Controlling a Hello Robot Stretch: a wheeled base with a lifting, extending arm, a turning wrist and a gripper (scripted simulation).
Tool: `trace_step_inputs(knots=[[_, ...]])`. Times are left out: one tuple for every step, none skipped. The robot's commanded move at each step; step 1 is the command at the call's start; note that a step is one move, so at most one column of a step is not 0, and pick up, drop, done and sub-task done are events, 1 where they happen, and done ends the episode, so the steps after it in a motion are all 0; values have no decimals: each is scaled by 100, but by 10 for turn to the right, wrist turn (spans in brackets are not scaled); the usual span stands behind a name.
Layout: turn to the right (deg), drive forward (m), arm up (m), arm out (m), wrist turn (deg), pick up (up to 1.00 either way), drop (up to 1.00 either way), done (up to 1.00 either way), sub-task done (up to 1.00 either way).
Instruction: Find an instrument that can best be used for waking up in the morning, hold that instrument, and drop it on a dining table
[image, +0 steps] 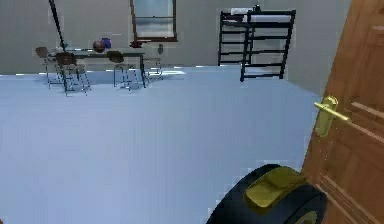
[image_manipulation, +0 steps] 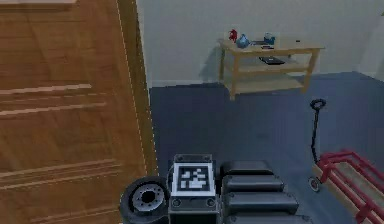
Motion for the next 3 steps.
trace_step_inputs(knots=[[0, 100, 0, 0, 0, 0, 0, 0, 0], [0, 100, 0, 0, 0, 0, 0, 0, 0], [0, 100, 0, 0, 0, 0, 0, 0, 0]])
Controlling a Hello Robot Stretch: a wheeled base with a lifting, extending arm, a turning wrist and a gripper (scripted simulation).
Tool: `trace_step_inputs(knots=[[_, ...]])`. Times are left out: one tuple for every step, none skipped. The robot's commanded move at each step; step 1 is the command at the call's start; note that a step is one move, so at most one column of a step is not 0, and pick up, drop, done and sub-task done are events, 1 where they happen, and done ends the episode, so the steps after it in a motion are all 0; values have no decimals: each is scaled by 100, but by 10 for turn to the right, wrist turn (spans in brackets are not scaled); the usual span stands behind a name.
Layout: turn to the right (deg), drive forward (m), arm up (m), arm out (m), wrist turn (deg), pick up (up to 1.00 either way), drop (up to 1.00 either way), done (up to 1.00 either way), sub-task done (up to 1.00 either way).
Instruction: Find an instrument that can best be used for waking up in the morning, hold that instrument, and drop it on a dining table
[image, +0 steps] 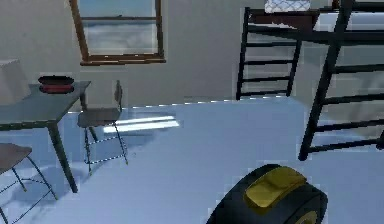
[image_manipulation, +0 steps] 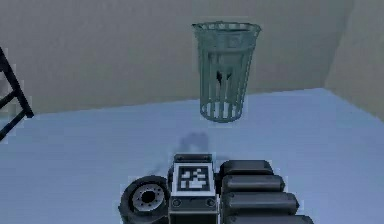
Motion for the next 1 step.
trace_step_inputs(knots=[[0, 100, 0, 0, 0, 0, 0, 0, 0]])
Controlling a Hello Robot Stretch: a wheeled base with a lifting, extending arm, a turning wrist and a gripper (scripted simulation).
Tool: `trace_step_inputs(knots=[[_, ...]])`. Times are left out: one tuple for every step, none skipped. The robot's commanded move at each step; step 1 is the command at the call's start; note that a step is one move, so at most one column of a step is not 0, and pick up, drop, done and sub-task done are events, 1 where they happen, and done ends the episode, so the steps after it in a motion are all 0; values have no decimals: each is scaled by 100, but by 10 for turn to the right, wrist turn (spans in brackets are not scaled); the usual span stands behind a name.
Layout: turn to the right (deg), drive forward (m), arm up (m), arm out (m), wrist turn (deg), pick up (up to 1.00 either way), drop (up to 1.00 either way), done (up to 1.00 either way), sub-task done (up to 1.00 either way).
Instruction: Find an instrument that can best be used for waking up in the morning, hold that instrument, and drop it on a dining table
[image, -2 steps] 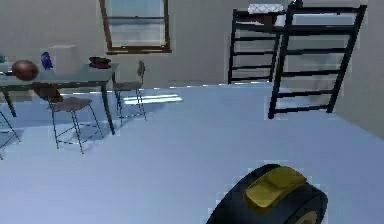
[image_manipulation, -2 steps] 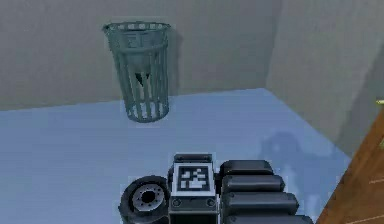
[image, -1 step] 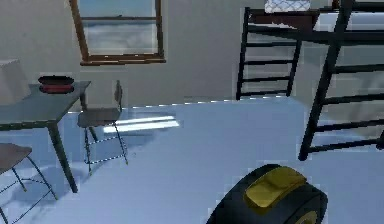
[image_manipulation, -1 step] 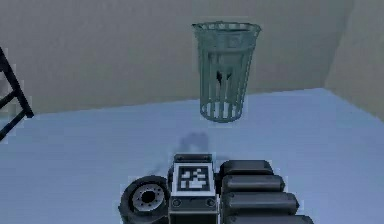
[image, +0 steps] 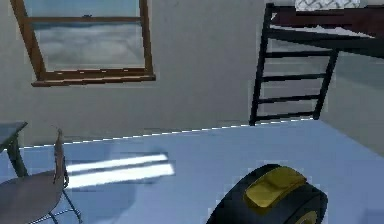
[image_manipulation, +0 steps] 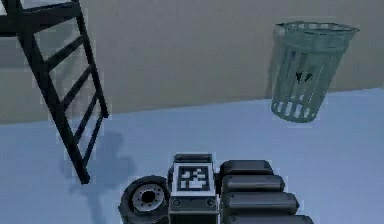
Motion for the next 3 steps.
trace_step_inputs(knots=[[-60, 0, 0, 0, 0, 0, 0, 0, 0], [0, 50, 0, 0, 0, 0, 0, 0, 0], [-150, 0, 0, 0, 0, 0, 0, 0, 0]])
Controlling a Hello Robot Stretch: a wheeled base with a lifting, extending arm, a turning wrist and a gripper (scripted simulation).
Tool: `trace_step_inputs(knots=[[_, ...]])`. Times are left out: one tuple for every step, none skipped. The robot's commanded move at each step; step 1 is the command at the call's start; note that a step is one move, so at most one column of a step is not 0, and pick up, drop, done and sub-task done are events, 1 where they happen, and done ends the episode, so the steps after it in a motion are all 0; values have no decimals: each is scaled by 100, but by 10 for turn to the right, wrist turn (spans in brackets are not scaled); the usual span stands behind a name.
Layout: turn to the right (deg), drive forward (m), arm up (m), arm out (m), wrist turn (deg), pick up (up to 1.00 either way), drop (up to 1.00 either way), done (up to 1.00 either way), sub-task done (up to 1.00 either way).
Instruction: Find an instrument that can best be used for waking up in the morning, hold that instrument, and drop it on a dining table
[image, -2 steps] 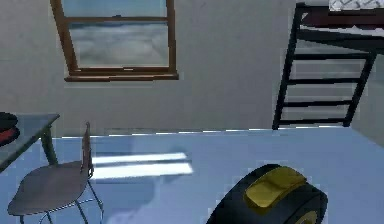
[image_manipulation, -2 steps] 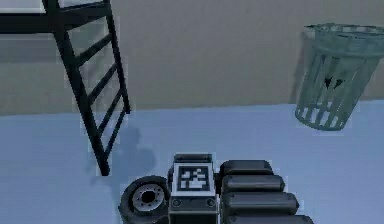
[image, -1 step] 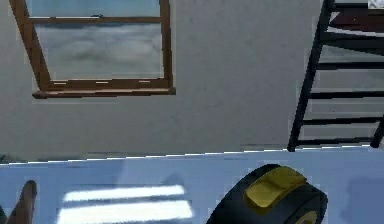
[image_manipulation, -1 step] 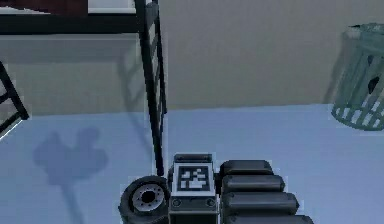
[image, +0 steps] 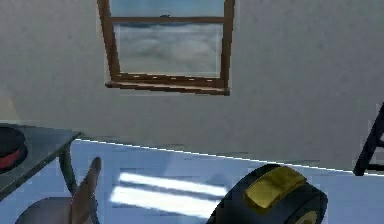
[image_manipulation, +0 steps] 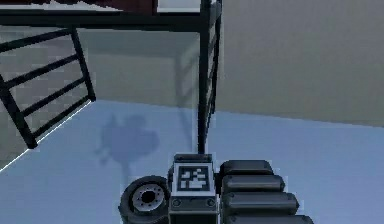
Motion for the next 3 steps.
trace_step_inputs(knots=[[0, 85, 0, 0, 0, 0, 0, 0, 0], [-270, 0, 0, 0, 0, 0, 0, 0, 0], [0, 95, 0, 0, 0, 0, 0, 0, 0]])
